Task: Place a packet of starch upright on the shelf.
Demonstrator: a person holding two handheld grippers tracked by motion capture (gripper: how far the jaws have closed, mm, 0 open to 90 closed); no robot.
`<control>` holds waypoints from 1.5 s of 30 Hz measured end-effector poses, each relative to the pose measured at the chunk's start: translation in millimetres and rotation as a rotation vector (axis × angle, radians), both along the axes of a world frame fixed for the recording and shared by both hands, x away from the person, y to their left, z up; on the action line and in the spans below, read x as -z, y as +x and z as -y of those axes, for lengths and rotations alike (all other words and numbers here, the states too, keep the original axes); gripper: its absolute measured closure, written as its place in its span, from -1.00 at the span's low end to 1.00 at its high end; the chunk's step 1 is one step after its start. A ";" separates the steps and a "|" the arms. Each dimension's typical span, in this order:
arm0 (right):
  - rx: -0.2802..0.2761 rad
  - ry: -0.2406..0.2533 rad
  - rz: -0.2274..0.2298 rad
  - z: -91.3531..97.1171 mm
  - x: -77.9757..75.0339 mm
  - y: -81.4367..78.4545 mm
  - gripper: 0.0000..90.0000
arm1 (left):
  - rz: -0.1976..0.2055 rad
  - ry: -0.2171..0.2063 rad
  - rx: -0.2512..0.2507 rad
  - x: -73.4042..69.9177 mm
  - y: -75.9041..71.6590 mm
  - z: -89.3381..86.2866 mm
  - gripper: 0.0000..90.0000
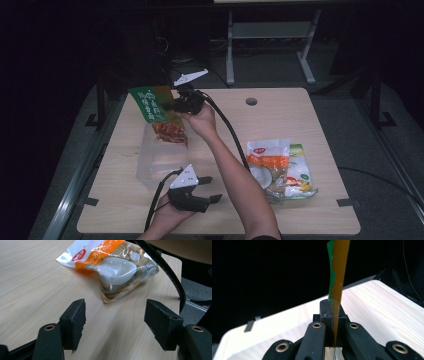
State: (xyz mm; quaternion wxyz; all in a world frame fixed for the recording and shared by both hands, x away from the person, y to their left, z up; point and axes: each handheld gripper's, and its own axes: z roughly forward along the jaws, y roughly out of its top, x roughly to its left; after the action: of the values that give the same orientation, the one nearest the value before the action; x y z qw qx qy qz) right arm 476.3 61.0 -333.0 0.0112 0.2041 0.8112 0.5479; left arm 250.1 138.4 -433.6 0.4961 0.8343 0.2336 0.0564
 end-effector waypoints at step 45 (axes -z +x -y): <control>0.082 -0.073 -0.064 57.0 0.2 -1.7 0.36 | -0.016 0.007 0.000 2.7 2.7 2.2 -0.26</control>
State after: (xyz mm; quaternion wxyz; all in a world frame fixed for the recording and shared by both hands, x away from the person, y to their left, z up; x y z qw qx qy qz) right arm 474.6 4.0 -333.2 0.0152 0.2542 0.8214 0.5104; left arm 252.8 136.2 -436.3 0.4913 0.8366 0.2372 0.0506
